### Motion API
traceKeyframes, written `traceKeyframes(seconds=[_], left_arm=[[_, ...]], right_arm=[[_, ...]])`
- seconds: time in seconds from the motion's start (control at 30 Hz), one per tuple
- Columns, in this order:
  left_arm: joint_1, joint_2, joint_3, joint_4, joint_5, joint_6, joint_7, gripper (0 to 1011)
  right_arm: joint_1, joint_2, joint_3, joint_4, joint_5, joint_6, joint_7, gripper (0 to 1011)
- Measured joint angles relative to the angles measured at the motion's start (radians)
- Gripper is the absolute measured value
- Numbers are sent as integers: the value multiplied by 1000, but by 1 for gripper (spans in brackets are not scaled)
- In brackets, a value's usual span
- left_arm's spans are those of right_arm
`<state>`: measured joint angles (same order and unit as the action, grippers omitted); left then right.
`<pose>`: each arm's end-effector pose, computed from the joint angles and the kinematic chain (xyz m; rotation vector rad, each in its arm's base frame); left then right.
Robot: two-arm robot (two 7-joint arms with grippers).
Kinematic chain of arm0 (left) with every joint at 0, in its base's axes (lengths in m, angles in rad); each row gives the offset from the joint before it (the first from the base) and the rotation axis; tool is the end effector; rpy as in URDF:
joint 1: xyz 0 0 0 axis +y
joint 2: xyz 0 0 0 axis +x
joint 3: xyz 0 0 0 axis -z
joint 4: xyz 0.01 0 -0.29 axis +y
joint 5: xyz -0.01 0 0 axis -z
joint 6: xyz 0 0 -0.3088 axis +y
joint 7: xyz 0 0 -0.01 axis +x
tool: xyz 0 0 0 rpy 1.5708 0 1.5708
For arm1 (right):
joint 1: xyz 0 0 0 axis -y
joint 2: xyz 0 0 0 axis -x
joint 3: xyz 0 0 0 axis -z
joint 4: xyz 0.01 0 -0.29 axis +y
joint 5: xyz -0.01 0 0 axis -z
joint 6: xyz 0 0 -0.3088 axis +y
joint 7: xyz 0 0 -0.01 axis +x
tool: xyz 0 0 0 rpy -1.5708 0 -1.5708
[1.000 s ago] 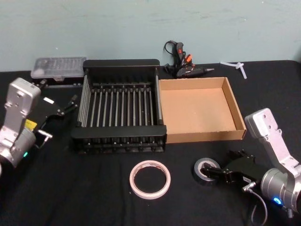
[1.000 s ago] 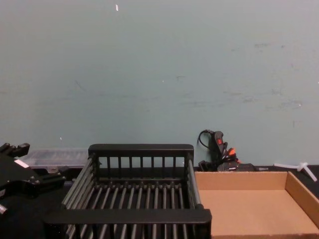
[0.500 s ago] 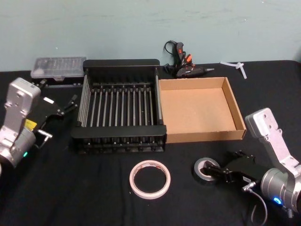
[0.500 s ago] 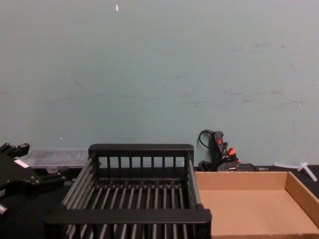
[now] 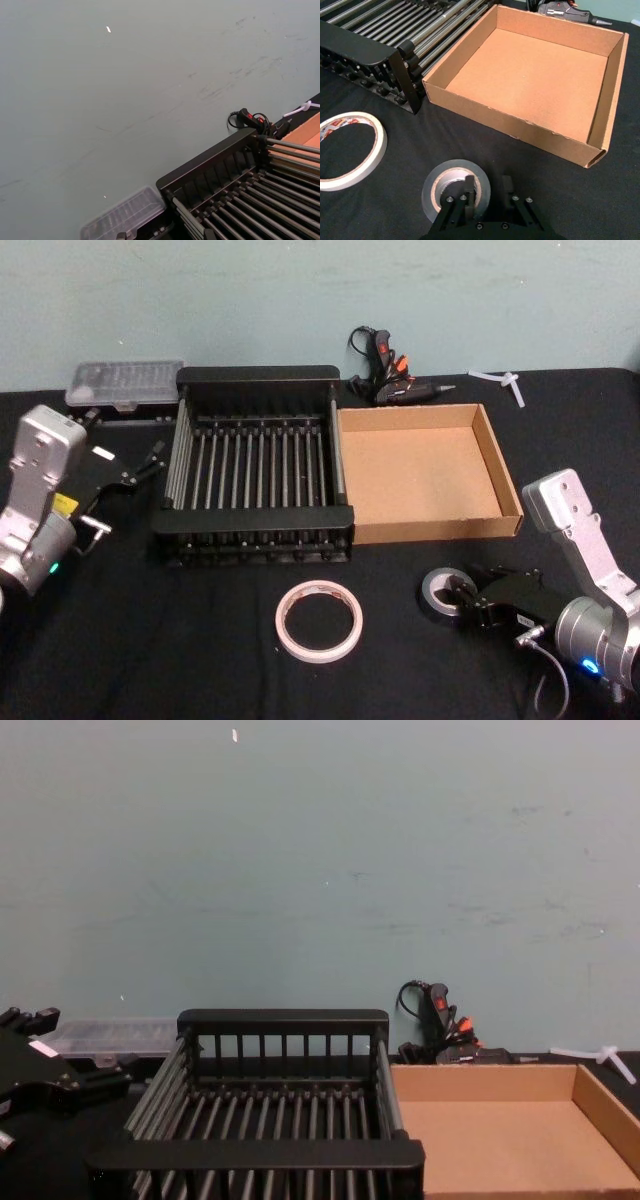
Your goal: Pick up the white tape and place it into the black box , Pick up the silver tape and place it into the brown box.
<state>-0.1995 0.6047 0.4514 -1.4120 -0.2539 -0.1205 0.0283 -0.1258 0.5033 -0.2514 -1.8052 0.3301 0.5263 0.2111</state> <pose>0.3581 0.0827 -0.3023 0.3045 -0.2850 1.2480 0.2789 -0.0396 -0.2786 -0.5168 0.2976 -1.0295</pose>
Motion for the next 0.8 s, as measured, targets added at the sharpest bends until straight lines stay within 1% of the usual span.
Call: traceKeyframes(seconds=[0.17,0.2,0.4,0.57,0.8], left_arm=[[0,0,0,0,0,0,0,1001],[0,0,0,0,0,0,0,1001],[0,0,0,0,0,0,0,1001],[0,0,0,0,0,0,0,1001],[0,0,0,0,0,0,0,1001]], right_arm=[[0,0,0,0,0,0,0,218],[0,0,0,0,0,0,0,174],[0,0,0,0,0,0,0,160],[-5,-5,14,-2,0,-6,20,160],[-10,-3,35,-32,-1,-13,40,160]])
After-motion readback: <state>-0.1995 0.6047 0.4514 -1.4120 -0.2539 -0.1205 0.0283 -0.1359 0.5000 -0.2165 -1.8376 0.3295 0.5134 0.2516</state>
